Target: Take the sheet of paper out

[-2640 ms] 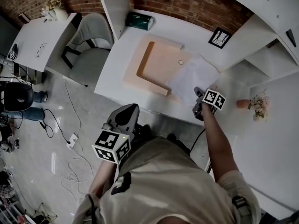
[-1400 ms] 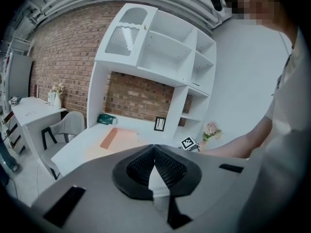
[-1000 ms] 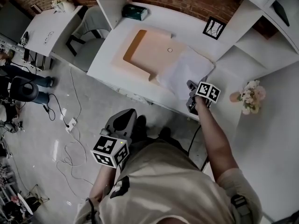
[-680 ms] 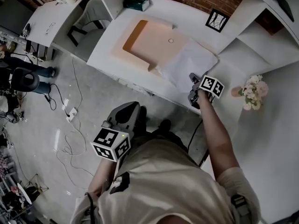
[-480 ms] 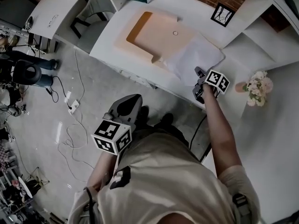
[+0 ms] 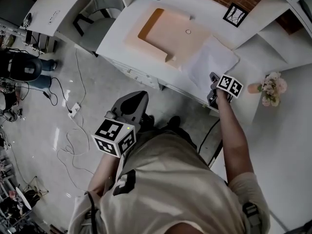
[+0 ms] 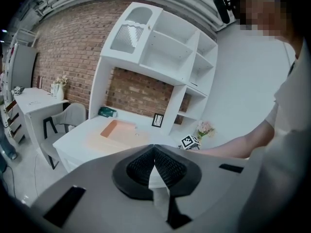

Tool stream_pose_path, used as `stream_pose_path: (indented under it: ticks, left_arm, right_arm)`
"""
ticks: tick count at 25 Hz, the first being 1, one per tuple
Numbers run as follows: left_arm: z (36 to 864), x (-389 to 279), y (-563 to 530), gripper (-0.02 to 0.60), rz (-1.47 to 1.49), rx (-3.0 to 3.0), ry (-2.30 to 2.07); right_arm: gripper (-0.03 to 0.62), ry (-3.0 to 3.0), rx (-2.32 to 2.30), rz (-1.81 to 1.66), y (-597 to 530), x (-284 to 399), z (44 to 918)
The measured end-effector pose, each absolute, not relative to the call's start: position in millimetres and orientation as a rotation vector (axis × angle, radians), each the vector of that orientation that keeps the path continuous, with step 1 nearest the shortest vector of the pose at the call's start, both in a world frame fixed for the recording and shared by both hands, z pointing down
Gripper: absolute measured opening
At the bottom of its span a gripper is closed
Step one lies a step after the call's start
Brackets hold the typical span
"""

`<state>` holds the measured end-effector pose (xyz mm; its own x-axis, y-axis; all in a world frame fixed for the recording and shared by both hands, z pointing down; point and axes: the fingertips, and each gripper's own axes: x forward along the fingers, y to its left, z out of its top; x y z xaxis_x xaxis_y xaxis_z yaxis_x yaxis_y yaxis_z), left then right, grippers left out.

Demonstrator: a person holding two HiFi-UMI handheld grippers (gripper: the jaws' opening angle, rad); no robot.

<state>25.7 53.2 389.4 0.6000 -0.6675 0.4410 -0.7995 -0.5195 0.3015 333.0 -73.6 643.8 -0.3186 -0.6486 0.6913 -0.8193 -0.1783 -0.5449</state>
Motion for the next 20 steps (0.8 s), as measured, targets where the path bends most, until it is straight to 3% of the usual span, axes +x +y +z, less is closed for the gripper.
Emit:
stream_pose_path:
  ticks: [8,20]
  left_arm:
    - [379.5,-16.6,59.1,0.017,0.307,2.361,-1.196]
    - [378.9,-30.4,58.9,0.017,0.243,2.416,-1.085]
  right_arm:
    - [0.026,-1.842,1.823,1.308,-62.7,343.8,626.8]
    - [0.026,-1.954,1.733,0.574,-45.9,298.2,516.0]
